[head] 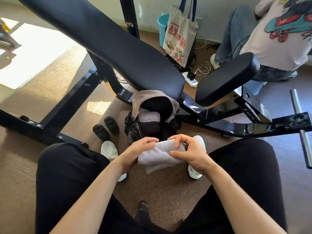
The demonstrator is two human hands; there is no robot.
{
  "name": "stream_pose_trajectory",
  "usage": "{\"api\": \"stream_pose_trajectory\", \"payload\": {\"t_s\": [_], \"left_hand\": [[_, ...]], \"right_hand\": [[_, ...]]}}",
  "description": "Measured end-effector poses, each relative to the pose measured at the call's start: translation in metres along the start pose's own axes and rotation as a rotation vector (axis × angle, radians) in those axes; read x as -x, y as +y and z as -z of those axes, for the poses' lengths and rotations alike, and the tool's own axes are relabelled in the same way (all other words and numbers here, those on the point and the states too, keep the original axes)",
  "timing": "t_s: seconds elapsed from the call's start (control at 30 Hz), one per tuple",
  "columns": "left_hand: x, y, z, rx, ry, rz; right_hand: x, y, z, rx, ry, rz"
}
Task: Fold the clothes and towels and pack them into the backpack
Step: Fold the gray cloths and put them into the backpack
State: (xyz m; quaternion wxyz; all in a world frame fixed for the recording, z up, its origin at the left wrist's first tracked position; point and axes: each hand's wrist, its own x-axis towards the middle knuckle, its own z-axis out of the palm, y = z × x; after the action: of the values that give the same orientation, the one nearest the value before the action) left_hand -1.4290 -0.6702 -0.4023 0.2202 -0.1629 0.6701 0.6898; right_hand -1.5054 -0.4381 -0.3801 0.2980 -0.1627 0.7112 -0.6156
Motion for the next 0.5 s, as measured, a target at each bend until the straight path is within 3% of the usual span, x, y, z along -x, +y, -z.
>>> {"api": "stream_pose_trajectory", "payload": {"t_s": [0.13,0.27,0.5], "left_hand": [[0.009,0.003,0.000,-0.112,-0.202,-0.044],[0.007,0.007,-0.001,-0.202,-0.222,-0.150],[-0.004,0.019,0.009,-0.447,-0.506,-0.152]], "right_hand": [[0.001,0.001,0.003,0.042,0.021,0.021],[0.001,0.002,0.003,0.066,0.031,0.006],[-0.017,0.006,-0.001,0.123,-0.089,-0.082]]}}
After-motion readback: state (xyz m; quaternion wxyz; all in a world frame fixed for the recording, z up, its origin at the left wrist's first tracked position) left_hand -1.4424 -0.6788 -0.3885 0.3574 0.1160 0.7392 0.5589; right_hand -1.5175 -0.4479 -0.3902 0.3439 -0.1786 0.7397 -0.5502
